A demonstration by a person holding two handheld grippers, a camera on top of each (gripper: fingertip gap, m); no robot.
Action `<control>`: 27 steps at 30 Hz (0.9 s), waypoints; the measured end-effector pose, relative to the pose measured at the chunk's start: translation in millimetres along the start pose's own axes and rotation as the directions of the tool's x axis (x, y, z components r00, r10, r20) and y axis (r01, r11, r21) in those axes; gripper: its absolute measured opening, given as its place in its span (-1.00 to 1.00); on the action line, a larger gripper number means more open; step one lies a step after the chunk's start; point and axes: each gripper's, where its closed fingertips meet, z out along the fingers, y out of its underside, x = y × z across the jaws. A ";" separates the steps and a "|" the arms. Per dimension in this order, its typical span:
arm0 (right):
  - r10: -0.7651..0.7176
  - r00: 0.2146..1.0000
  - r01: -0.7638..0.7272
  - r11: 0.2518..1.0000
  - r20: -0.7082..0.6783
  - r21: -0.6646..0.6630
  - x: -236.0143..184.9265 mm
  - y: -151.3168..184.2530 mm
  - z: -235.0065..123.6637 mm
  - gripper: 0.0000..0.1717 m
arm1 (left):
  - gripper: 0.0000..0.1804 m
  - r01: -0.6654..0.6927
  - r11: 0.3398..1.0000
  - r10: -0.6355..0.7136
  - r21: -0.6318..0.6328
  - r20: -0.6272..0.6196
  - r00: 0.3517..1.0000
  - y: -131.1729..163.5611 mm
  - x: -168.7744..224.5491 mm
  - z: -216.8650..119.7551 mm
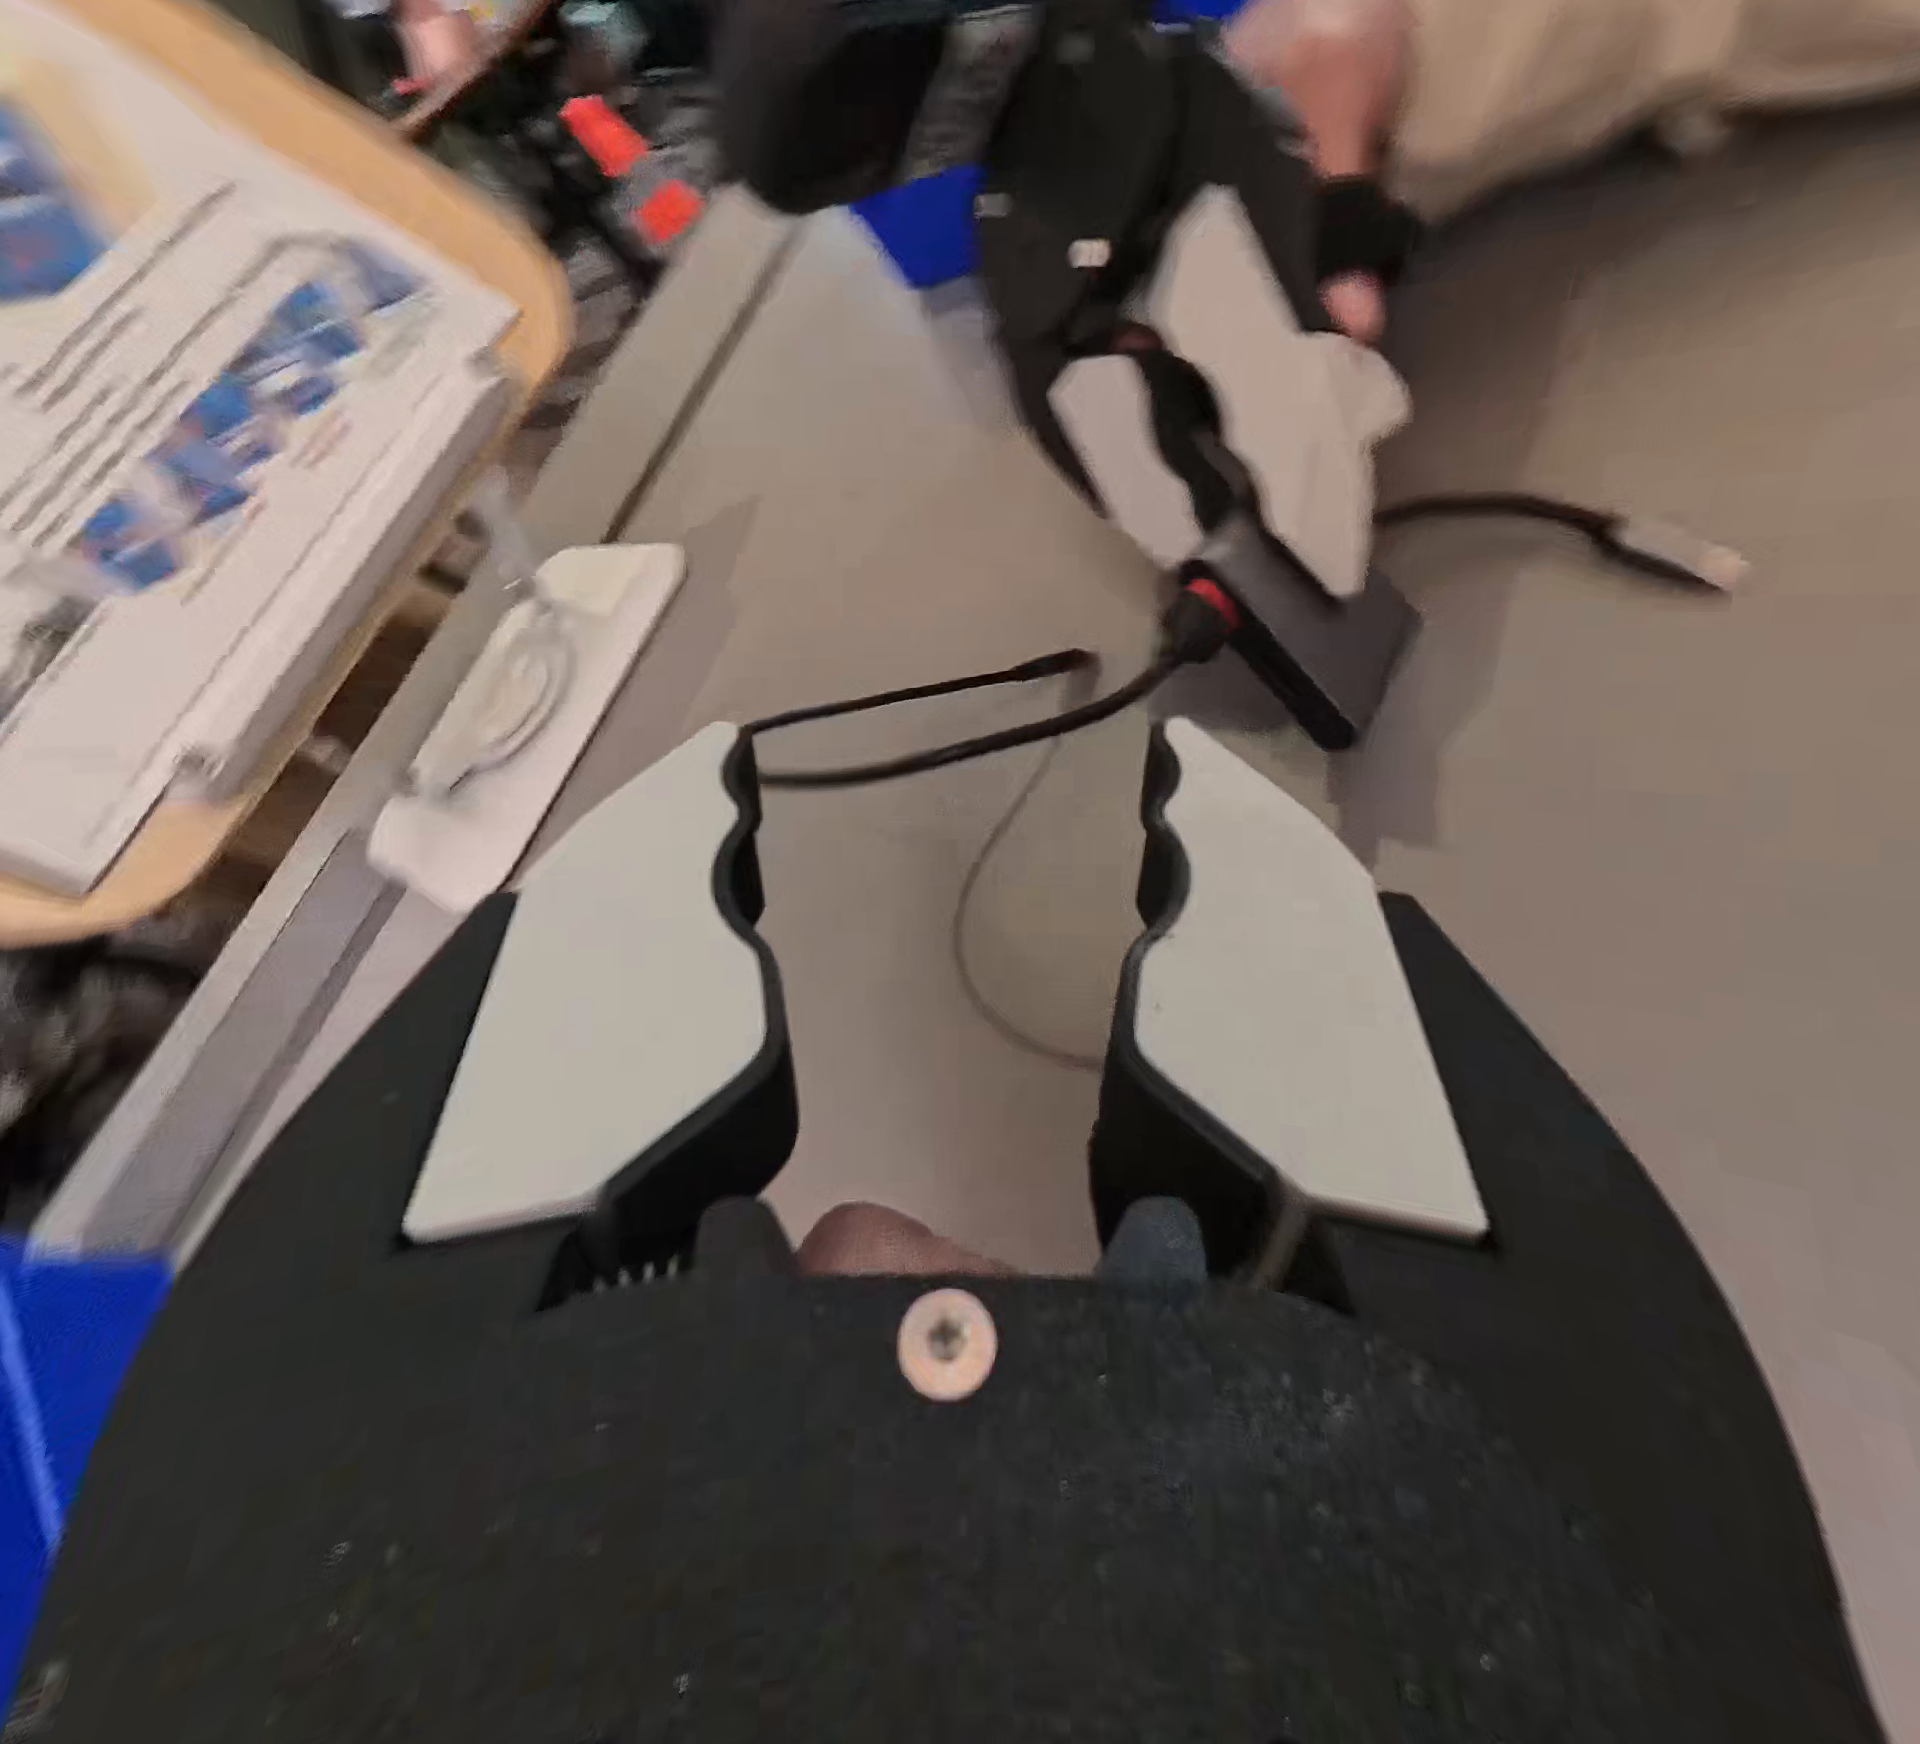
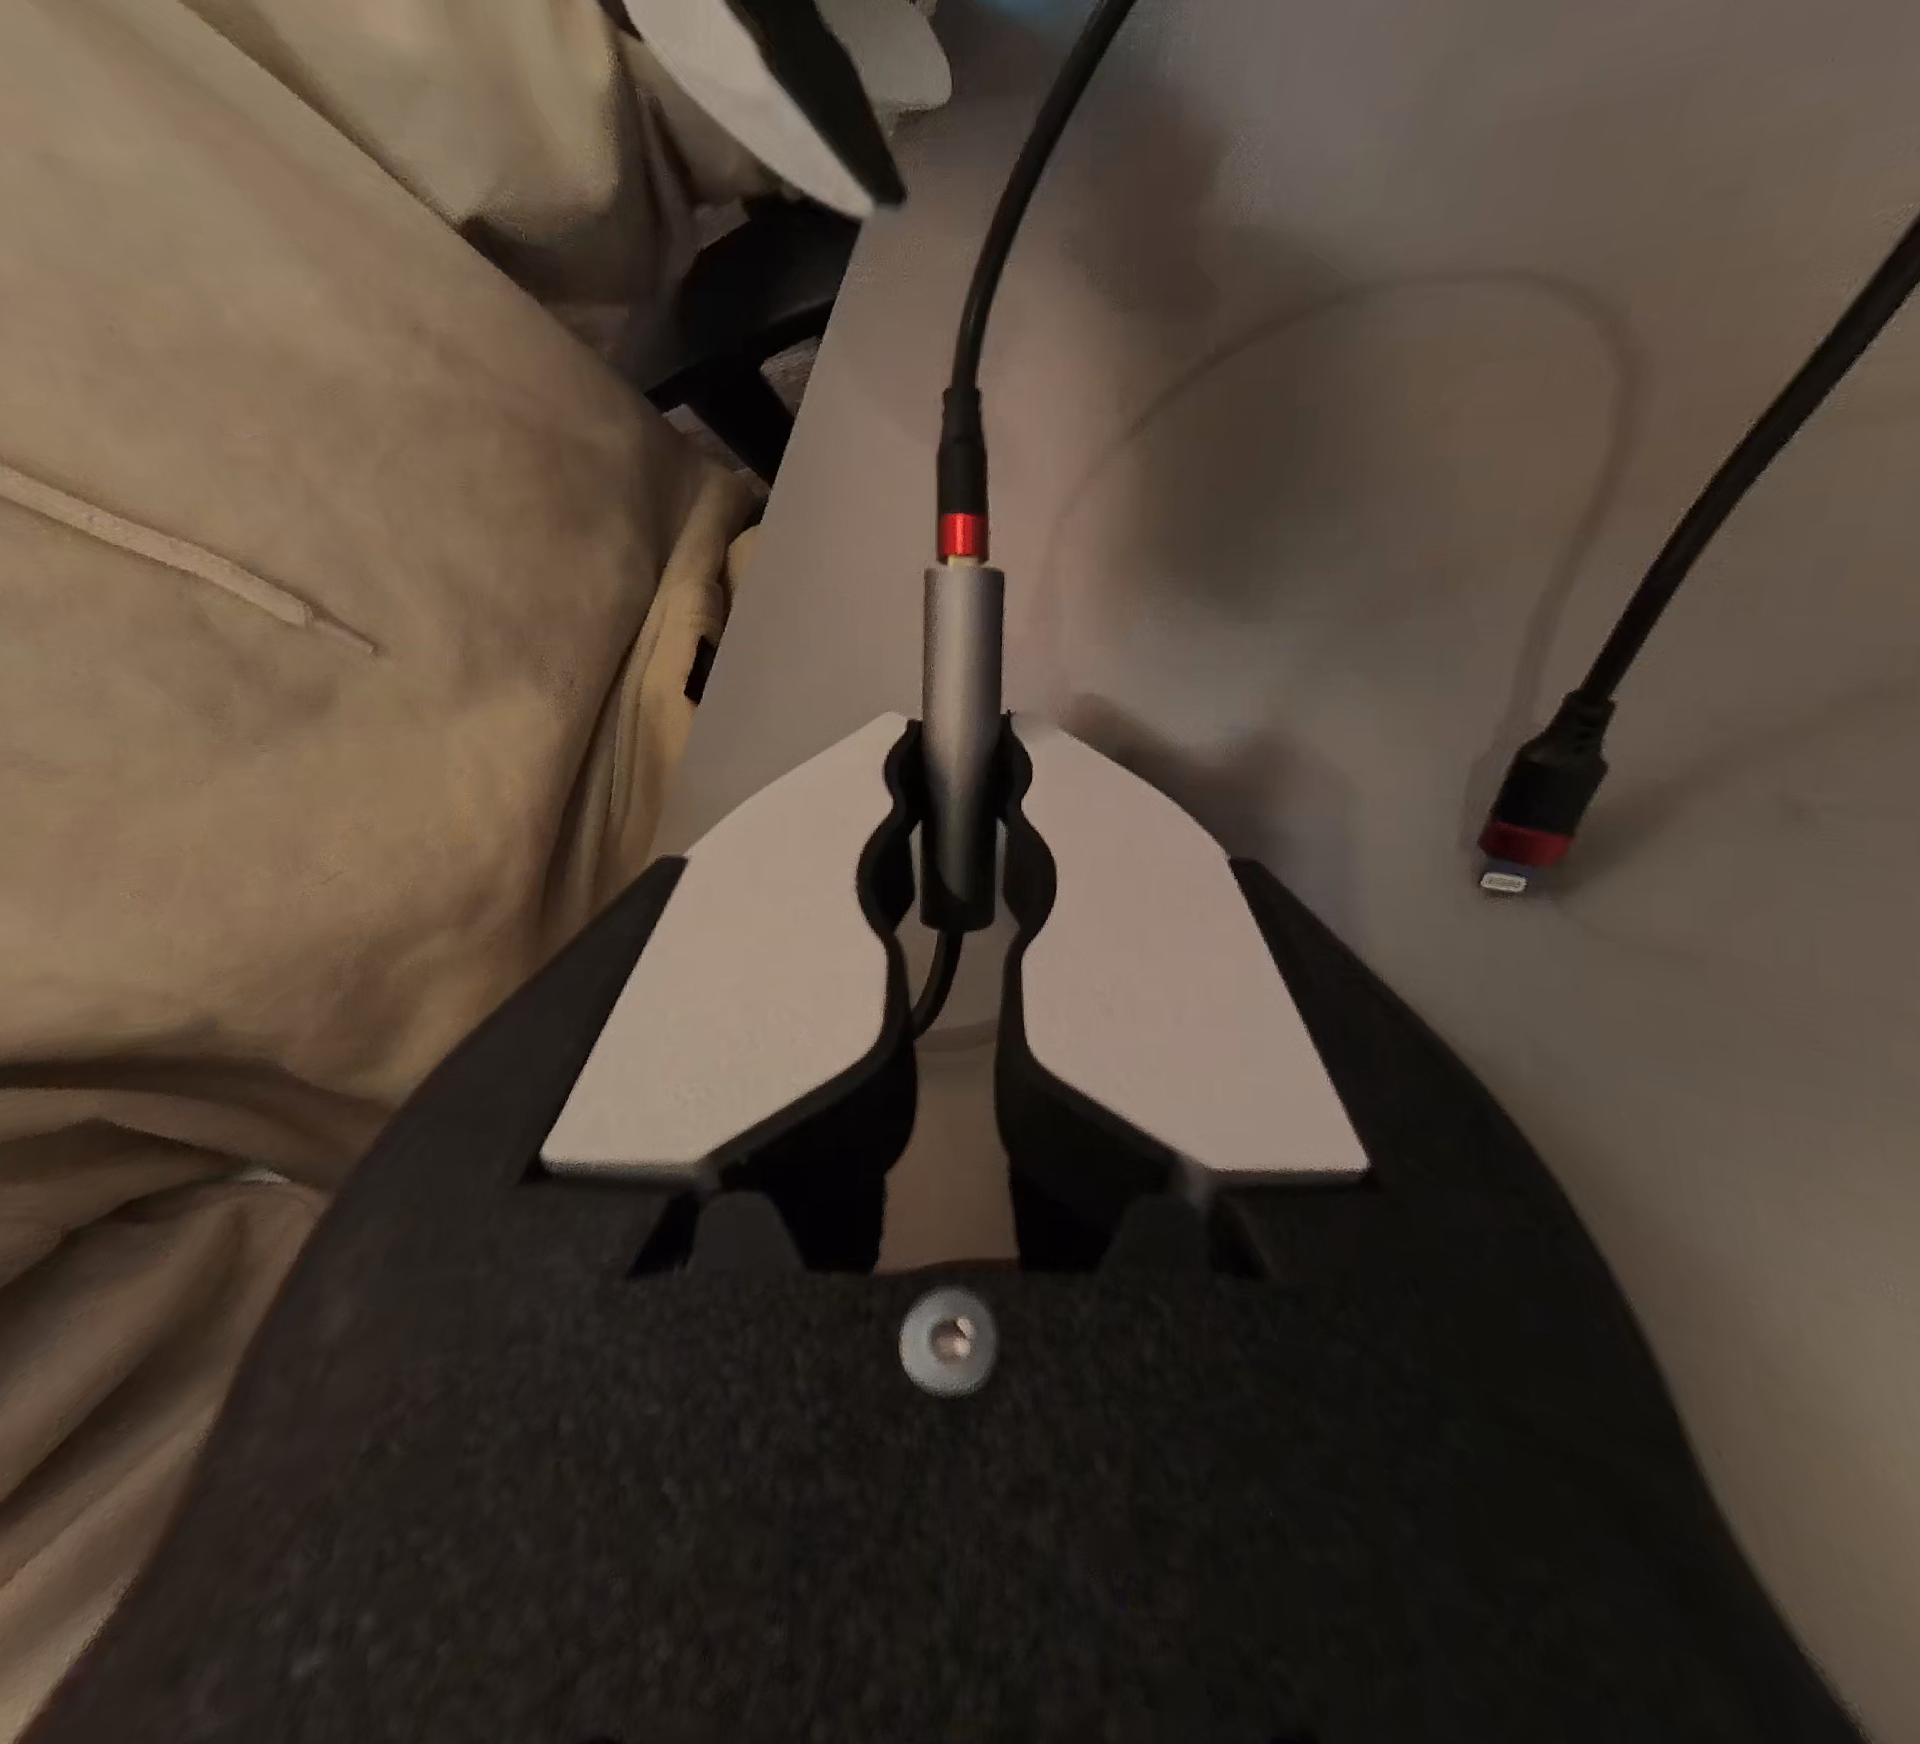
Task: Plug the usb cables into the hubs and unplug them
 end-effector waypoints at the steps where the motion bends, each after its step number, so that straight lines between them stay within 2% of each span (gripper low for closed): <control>1: 0.000 1.000 0.000 1.000 -0.016 0.008 0.4 -1.3 -2.1 -0.86 | -0.19 0.079 0.997 -0.080 0.012 0.097 0.992 3.4 -12.8 -2.6; 2: -0.005 0.999 0.006 1.000 -0.046 0.024 1.6 -3.4 -4.7 -0.86 | -0.19 0.179 0.983 -0.183 0.036 0.190 0.965 8.2 -25.8 -5.3; 4: -0.009 0.996 0.015 0.998 -0.087 0.058 0.1 -6.7 -10.4 -0.86 | -0.16 0.390 0.916 -0.395 0.090 0.364 0.844 29.7 -48.7 -9.8; 6: -0.023 0.989 0.034 0.997 -0.147 0.072 1.2 -6.6 -15.3 -0.86 | -0.17 0.467 0.883 -0.423 0.051 0.519 0.743 60.8 -61.3 -14.2; 8: -0.025 0.983 0.043 0.994 -0.180 0.099 1.3 -7.6 -19.5 -0.86 | -0.21 0.566 0.823 -0.477 0.038 0.585 0.655 81.3 -62.6 -16.4; 10: -0.016 0.981 0.039 0.992 -0.192 0.121 2.1 -8.0 -21.7 -0.86 | -0.27 0.673 0.728 -0.607 0.131 0.579 0.544 89.4 -57.7 -19.6; 11: -0.010 0.980 0.034 0.992 -0.198 0.121 4.0 -7.2 -21.8 -0.86 | -0.28 0.692 0.702 -0.646 0.169 0.561 0.518 89.2 -55.3 -20.5; 13: -0.003 0.978 0.027 0.994 -0.208 0.108 7.0 -5.2 -21.5 -0.86 | -0.26 0.679 0.707 -0.642 0.198 0.584 0.498 88.9 -58.2 -26.0; 16: -0.015 0.973 0.046 0.991 -0.231 0.127 4.5 -10.7 -24.5 -0.86 | -0.27 0.646 0.731 -0.629 0.221 0.585 0.512 83.6 -58.9 -29.0; 19: 0.012 0.943 0.060 0.977 -0.331 0.207 -2.0 -28.2 -42.6 -0.86 | -0.23 0.635 0.743 -0.619 0.211 0.578 0.532 81.9 -56.8 -26.6; 21: 0.098 0.897 0.049 0.946 -0.431 0.319 -13.3 -49.7 -75.5 -0.86 | -0.23 0.625 0.753 -0.610 0.206 0.575 0.546 80.3 -55.3 -25.5; 22: 0.113 0.869 0.059 0.943 -0.482 0.326 -24.6 -57.8 -95.7 -0.86 | -0.22 0.618 0.760 -0.602 0.202 0.576 0.553 79.4 -54.6 -25.1; 25: 0.076 0.697 0.116 0.969 -0.713 0.217 -63.1 -79.6 -179.4 -0.86 | -0.25 0.589 0.788 -0.569 0.177 0.573 0.590 75.2 -50.3 -21.5; 27: 0.004 0.575 0.096 0.993 -0.818 0.072 -88.0 -84.5 -236.4 -0.86 | -0.26 0.575 0.803 -0.549 0.159 0.574 0.607 74.0 -48.2 -19.3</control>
